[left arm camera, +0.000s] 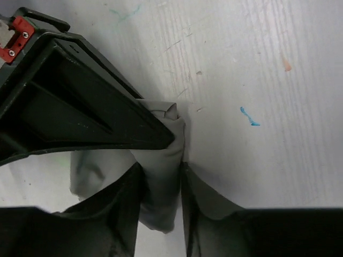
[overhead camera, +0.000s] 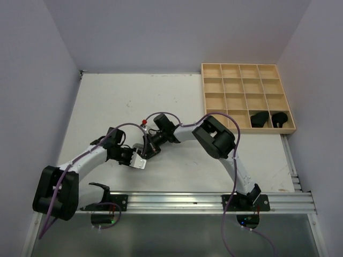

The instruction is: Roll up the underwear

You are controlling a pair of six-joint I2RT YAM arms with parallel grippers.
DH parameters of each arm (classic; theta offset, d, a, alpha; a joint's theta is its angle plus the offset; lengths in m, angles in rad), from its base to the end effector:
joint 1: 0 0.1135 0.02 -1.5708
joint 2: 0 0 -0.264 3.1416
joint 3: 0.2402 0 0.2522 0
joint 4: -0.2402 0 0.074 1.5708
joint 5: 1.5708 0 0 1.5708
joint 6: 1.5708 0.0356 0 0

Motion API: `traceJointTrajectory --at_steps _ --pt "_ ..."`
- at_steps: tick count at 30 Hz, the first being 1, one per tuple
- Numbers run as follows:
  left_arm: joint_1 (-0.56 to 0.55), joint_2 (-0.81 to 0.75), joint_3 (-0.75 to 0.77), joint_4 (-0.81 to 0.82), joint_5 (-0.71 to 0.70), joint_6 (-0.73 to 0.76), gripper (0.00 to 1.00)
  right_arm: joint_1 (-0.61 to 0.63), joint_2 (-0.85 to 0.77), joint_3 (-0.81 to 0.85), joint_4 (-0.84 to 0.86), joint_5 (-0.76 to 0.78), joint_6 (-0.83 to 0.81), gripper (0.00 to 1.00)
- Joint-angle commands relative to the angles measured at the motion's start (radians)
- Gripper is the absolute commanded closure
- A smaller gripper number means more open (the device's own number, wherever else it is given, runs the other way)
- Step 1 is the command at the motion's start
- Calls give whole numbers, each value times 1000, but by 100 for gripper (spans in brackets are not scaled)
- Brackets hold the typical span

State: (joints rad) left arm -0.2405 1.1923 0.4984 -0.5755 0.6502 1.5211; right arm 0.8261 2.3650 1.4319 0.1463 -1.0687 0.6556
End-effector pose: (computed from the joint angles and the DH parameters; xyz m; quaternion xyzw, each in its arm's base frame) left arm 0.1692 -0.0637 0.1506 0.7531 0.5594 -0.1682 0.3027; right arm 0.2934 0.3643 0.0729 0.2616 -0.7759 -0.5692 0.0750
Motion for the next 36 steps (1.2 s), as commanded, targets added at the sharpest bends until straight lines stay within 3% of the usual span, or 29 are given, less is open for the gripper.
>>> traceJointTrajectory --at_steps 1,2,6,14,16,20,24,31,36 --pt "-31 65 -3 85 -104 -55 67 7 62 -39 -14 115 22 100" --pt "-34 82 3 74 -119 -87 78 4 53 -48 -14 116 30 95" --pt "-33 200 25 19 -201 -114 98 -25 -12 -106 30 151 76 76" --pt "17 391 155 -190 -133 -105 100 -59 -265 -220 -54 324 15 50" --pt "30 479 230 -273 -98 -92 100 -61 -367 -240 -79 423 -22 37" --pt "87 689 420 -517 -15 -41 100 -61 -545 -325 -71 576 -117 36" --pt "170 950 685 -736 72 54 100 -36 -673 -412 3 625 -284 36" --pt "185 1040 810 -744 66 -24 100 152 -687 -419 8 809 -648 34" --pt "185 1053 841 -744 45 -48 98 241 -580 -369 79 875 -850 30"
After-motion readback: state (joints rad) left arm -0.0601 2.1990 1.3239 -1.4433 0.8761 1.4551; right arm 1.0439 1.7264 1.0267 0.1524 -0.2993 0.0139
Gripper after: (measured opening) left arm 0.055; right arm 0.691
